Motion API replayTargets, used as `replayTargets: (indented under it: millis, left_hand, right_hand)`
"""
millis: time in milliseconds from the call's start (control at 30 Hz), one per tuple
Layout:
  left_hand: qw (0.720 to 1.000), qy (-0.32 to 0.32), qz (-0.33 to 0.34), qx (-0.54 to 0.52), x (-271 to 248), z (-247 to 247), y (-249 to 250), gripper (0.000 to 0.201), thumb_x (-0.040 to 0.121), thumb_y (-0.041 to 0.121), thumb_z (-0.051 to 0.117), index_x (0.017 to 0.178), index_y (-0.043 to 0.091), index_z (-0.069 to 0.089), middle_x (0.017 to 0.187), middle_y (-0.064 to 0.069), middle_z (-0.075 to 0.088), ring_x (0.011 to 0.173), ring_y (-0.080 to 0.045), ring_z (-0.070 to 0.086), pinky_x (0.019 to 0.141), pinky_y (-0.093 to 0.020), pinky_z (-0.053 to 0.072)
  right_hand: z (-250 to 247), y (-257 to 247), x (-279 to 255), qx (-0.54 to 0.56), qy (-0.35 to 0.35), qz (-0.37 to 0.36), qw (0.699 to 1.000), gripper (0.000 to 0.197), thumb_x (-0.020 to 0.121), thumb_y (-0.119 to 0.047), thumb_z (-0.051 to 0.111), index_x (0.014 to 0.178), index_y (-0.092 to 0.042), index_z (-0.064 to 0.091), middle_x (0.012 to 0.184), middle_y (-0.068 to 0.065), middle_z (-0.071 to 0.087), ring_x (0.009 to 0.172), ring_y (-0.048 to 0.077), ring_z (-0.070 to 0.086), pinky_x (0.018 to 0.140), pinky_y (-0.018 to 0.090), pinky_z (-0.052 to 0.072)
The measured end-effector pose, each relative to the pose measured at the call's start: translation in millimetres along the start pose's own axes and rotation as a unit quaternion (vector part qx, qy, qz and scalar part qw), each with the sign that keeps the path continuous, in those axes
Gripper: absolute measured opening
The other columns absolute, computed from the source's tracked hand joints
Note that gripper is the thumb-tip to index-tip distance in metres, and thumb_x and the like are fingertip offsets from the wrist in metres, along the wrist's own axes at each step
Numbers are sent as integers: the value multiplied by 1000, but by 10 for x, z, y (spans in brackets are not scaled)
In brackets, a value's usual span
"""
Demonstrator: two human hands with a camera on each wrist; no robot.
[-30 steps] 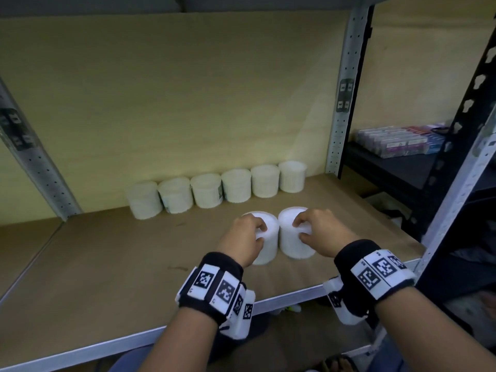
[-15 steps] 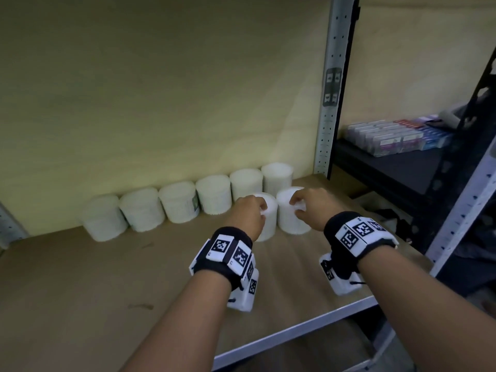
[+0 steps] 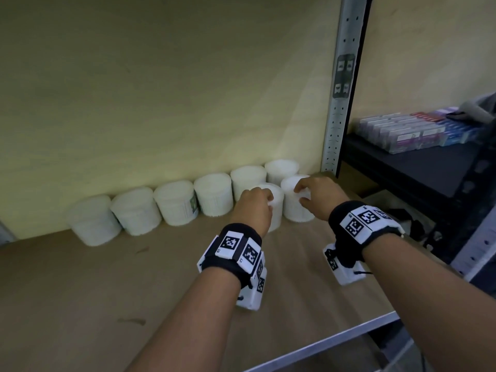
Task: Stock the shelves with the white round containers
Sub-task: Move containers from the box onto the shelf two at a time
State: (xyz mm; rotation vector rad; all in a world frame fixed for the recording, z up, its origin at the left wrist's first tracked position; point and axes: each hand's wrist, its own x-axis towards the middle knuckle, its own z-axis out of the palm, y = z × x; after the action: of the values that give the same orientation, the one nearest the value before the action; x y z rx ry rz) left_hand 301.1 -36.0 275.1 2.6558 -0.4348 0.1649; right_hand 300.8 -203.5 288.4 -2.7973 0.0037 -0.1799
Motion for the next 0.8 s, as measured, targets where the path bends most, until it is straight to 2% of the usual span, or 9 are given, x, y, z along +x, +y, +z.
replayTargets:
  millis: [100, 233, 333, 467, 533, 633, 700, 800]
  left_hand:
    - [1000, -6, 3, 2, -7, -28, 7, 34, 95, 15, 50, 128, 12, 55, 126, -8, 58, 118, -25, 52, 98, -36, 46]
    - [999, -46, -5, -17, -68, -157, 31, 46, 93, 21, 55, 137, 11, 47, 140, -8, 49, 130, -22, 47, 106, -31, 38]
    - [998, -54, -9, -33, -188, -226, 57, 52, 92, 27, 57, 140, 11, 43, 145, -5, 41, 131, -20, 43, 107, -30, 36]
    - [999, -26, 9, -39, -485, -283, 144, 48, 91, 30, 57, 135, 14, 47, 140, -3, 44, 127, -19, 46, 103, -30, 39]
    - [998, -18, 15, -50, -679, -313, 197, 46, 90, 30, 59, 133, 15, 50, 135, -3, 48, 123, -17, 48, 98, -26, 38]
    - [997, -32, 26, -64, -1039, -324, 272, 46, 88, 28, 60, 131, 16, 51, 132, -1, 49, 121, -16, 48, 95, -21, 36]
    - [995, -54, 32, -73, -1478, -344, 360, 45, 88, 29, 59, 131, 18, 50, 133, 1, 47, 122, -14, 48, 95, -21, 36]
    - [994, -61, 33, -79, -1692, -245, 349, 42, 89, 32, 59, 129, 19, 51, 132, 3, 46, 122, -13, 48, 98, -24, 38]
  right_hand:
    - [9, 14, -12, 14, -6, 2, 1000, 31, 91, -14, 57, 122, -17, 62, 128, 10, 59, 115, 25, 56, 96, 31, 45]
    - [-5, 16, -129, 36, -28, -13, 999, 47, 89, -15, 61, 134, -14, 51, 143, 8, 45, 132, 24, 42, 108, 29, 34]
    - [25, 19, -290, 34, -8, -19, 999, 53, 87, -19, 63, 138, -14, 47, 147, 7, 40, 135, 26, 35, 112, 33, 31]
    - [-10, 6, -627, 45, 3, -31, 999, 49, 87, -23, 64, 133, -16, 52, 141, 5, 48, 131, 24, 41, 111, 36, 36]
    - [-70, -17, -829, 46, 0, -35, 998, 46, 87, -24, 63, 132, -17, 53, 137, 4, 50, 129, 23, 42, 109, 37, 38]
    - [-145, -31, -1158, 47, -21, -32, 998, 46, 88, -27, 61, 132, -18, 52, 136, 3, 51, 129, 21, 43, 108, 36, 39]
    - [-225, -54, -1581, 45, -40, -28, 998, 46, 88, -28, 61, 132, -21, 52, 137, 1, 50, 129, 19, 43, 108, 35, 39]
    - [-243, -9, -1747, 36, -53, -29, 998, 44, 88, -29, 60, 130, -22, 52, 134, -2, 51, 125, 18, 47, 104, 31, 42]
